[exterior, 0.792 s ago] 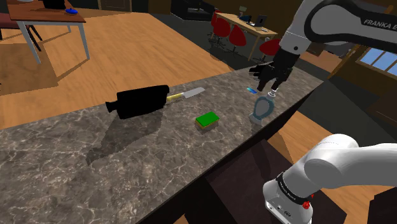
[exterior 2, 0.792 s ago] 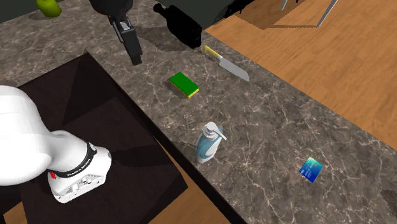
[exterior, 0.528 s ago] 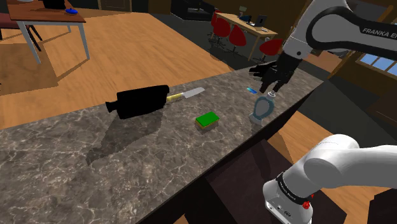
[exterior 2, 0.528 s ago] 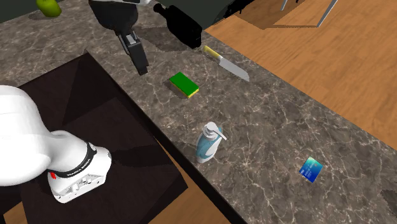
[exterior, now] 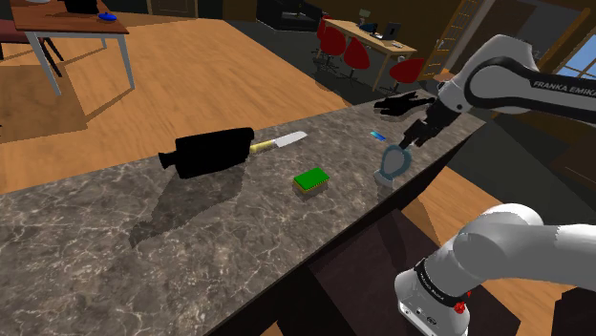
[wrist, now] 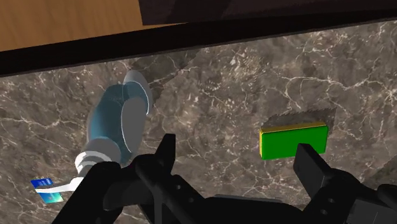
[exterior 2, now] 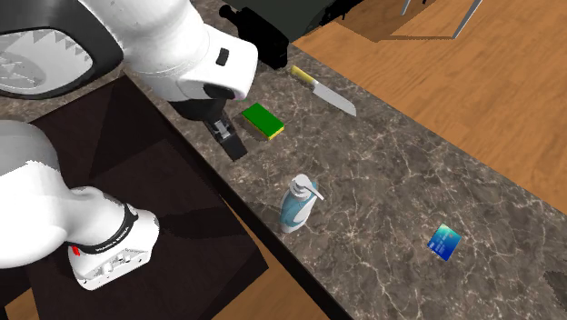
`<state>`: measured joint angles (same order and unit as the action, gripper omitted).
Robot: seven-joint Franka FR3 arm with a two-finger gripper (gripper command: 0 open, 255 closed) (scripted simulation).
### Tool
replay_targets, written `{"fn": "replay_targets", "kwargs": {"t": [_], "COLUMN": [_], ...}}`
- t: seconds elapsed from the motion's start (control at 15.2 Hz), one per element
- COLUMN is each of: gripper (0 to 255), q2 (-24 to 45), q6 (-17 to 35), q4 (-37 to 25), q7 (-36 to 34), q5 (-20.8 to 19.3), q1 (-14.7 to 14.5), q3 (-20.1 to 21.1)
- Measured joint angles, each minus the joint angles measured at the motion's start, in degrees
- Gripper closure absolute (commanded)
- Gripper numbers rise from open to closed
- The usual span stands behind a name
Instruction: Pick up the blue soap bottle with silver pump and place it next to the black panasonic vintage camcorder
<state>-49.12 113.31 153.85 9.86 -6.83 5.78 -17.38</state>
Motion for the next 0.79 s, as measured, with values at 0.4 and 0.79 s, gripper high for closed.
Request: {"fn": "replay_targets", "kwargs": {"t": [0.4,0.79], "gripper": [0,0], "q2": [3.96,11.64], "q6": [13.33,26.97], "q4": [2.85,2.01], "q7": [11.44,24.78], "q5": [-3.41,-2.23], "q1": [1.57,-2.85], "q3": [-11.67,-26.41]}}
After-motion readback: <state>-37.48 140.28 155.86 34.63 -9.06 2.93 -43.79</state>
